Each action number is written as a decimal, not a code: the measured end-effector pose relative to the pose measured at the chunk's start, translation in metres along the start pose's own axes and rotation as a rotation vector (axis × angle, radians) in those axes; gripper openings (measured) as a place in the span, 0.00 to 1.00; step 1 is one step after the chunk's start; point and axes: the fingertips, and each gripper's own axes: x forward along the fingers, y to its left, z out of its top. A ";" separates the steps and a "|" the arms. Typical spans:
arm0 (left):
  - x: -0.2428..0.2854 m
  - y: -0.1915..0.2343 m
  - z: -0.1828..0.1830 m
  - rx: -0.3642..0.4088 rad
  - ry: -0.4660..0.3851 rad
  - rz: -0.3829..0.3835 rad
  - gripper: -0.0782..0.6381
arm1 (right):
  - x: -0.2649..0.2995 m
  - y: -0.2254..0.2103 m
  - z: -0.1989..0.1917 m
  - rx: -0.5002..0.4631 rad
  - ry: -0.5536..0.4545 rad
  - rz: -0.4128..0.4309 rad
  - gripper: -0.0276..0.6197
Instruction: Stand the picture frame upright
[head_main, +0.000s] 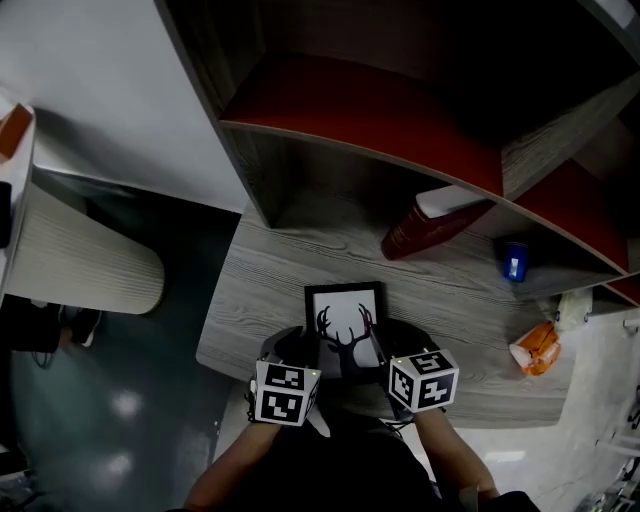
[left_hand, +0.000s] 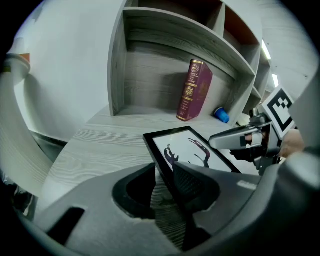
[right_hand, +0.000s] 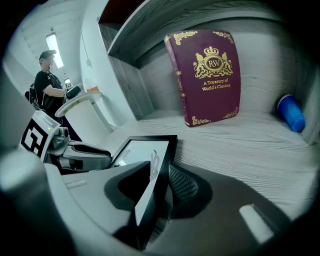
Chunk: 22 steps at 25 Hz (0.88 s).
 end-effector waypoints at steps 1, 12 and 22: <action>0.000 0.000 0.001 -0.005 0.001 0.000 0.27 | 0.002 -0.001 -0.001 0.000 0.007 0.000 0.22; 0.004 -0.007 0.004 -0.059 -0.004 -0.038 0.31 | 0.013 -0.003 -0.009 -0.009 0.054 -0.003 0.28; 0.011 -0.013 -0.007 -0.067 0.046 -0.034 0.33 | 0.014 -0.003 -0.010 -0.027 0.050 -0.008 0.28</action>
